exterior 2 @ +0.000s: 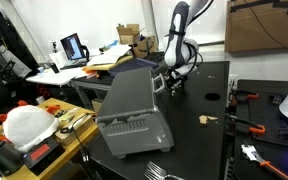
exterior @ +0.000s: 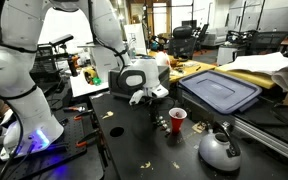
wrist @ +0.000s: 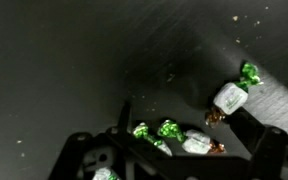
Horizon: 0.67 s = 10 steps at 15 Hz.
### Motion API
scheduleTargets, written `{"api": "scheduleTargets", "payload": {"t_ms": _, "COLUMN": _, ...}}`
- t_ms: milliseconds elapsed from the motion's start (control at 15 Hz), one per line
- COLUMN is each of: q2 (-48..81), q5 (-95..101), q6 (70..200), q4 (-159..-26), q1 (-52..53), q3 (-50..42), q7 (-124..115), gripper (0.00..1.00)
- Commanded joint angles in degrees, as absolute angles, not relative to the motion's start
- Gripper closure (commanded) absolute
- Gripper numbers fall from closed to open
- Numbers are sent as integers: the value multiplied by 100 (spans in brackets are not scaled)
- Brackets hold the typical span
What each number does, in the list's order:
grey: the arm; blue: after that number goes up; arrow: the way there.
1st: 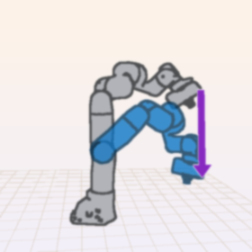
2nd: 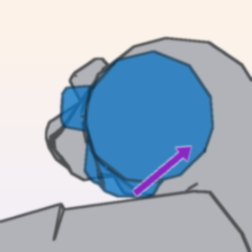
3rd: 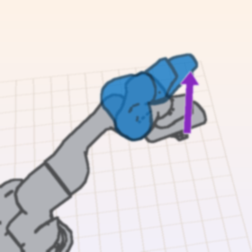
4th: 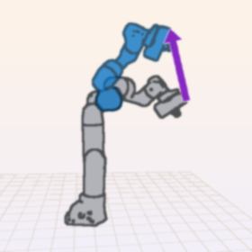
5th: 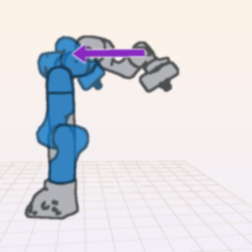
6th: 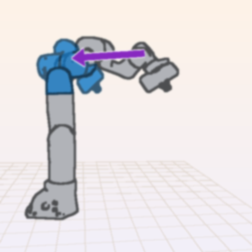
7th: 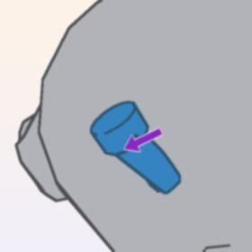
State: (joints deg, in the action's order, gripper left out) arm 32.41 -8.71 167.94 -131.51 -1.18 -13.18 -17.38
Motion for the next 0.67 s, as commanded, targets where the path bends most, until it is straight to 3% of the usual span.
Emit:
{"api": "scheduleTargets", "payload": {"t_ms": 0, "q2": 3194, "q5": -725, "q6": 16513, "q4": -13205, "q1": 105, "q3": -1724, "q7": -1945, "gripper": 0}}
{"api": "scheduleTargets", "payload": {"t_ms": 600, "q2": 3055, "q5": -681, "q6": 16401, "q4": -13254, "q1": -224, "q3": -1407, "q7": -1356, "gripper": 0}}
